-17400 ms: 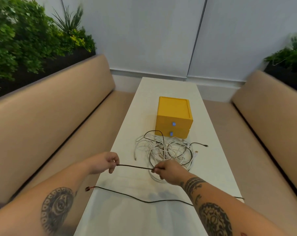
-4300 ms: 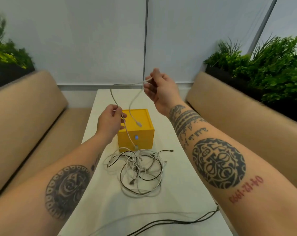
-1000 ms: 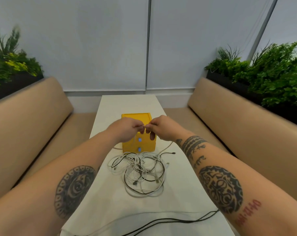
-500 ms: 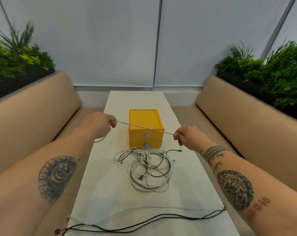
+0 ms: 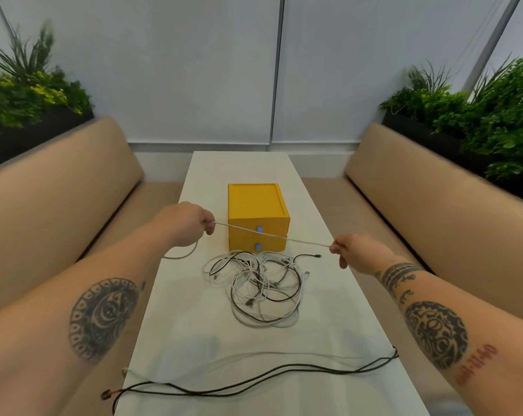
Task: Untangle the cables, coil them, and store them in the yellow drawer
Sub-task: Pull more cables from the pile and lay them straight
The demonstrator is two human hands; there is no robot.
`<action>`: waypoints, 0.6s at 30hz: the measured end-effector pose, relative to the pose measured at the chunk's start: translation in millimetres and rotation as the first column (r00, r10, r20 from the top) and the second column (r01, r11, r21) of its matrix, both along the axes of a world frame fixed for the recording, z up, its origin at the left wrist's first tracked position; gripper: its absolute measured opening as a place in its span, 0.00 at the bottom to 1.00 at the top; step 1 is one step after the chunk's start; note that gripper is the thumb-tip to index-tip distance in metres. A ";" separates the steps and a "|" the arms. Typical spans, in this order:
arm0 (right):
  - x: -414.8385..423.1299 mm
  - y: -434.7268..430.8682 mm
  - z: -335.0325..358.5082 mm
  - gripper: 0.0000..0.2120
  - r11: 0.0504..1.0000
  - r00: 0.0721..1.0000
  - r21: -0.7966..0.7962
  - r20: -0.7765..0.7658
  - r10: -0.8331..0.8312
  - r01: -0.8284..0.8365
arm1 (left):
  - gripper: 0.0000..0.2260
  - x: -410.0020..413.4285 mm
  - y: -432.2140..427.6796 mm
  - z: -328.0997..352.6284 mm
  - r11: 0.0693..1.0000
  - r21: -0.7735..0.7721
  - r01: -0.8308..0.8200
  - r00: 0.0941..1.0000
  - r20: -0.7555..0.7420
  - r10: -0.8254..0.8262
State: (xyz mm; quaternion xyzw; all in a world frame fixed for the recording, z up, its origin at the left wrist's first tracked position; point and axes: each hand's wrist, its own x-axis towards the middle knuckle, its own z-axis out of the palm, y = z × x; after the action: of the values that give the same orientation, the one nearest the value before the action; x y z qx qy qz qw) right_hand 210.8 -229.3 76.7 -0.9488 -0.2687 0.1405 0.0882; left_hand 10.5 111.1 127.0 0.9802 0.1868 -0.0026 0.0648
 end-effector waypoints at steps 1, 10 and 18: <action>-3.1 -0.7 0.0 0.13 1.000 0.999 -0.005 -0.035 0.000 0.000 | 0.12 5.1 -7.1 2.9 1.000 0.007 0.027 1.000 -0.004 -0.027; -63.8 82.7 33.7 0.18 0.881 0.955 0.409 -0.070 0.289 -0.237 | 0.13 52.8 -71.9 15.3 0.977 -0.035 0.209 0.976 0.067 -0.207; -35.5 62.2 33.2 0.12 0.879 0.990 0.458 0.105 0.091 -0.129 | 0.20 18.8 -6.4 -10.0 0.959 -0.222 0.177 0.948 0.300 -0.106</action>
State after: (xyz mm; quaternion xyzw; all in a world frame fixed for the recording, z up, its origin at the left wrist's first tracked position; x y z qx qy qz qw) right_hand 175.3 -167.1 109.9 -0.8883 -0.3513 0.0387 0.2932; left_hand 29.3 104.6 117.0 0.9657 0.1024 0.1107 0.2116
